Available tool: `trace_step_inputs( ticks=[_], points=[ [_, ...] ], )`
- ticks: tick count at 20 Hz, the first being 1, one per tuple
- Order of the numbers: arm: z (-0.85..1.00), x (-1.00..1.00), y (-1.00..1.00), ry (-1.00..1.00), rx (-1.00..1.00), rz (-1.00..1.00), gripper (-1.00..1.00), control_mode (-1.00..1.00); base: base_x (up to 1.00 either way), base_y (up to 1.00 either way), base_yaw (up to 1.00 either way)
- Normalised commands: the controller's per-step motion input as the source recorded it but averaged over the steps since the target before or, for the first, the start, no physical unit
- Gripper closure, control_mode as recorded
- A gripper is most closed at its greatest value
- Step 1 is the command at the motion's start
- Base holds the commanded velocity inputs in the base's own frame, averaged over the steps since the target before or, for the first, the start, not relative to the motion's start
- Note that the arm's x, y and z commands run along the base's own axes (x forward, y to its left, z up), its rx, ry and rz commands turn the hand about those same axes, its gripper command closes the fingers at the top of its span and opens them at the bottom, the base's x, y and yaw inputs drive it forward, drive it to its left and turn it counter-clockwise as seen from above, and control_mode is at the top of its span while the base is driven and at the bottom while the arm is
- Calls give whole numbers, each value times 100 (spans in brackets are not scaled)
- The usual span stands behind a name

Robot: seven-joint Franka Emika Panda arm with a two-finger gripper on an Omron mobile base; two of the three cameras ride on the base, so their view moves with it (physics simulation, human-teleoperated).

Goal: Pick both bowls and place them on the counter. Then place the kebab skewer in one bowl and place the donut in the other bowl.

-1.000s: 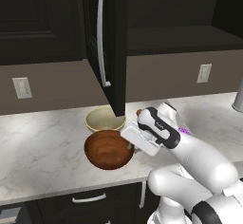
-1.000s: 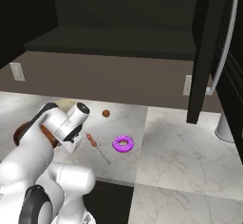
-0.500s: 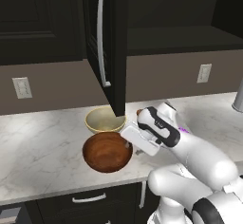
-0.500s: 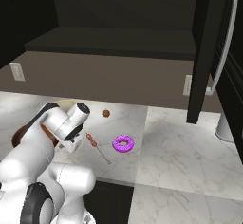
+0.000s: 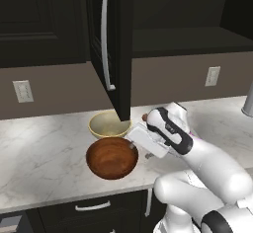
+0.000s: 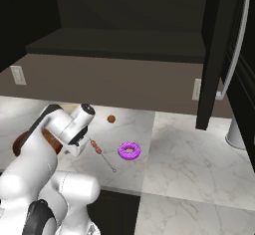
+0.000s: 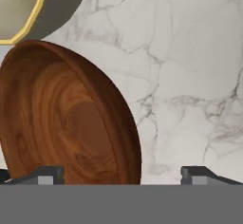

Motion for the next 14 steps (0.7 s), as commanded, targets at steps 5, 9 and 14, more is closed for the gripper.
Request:
trace_step_inputs(
  ticks=[5, 9, 14],
  points=[
    [47, -30, -27, -17, 0, 0, -100, -100, 0, 0, 0],
    [37, -38, -42, -24, 0, 2, -100, -100, 0, 0, 0],
    [25, -36, -48, -26, -2, 10, -100, -100, 0, 0, 0]
  ],
)
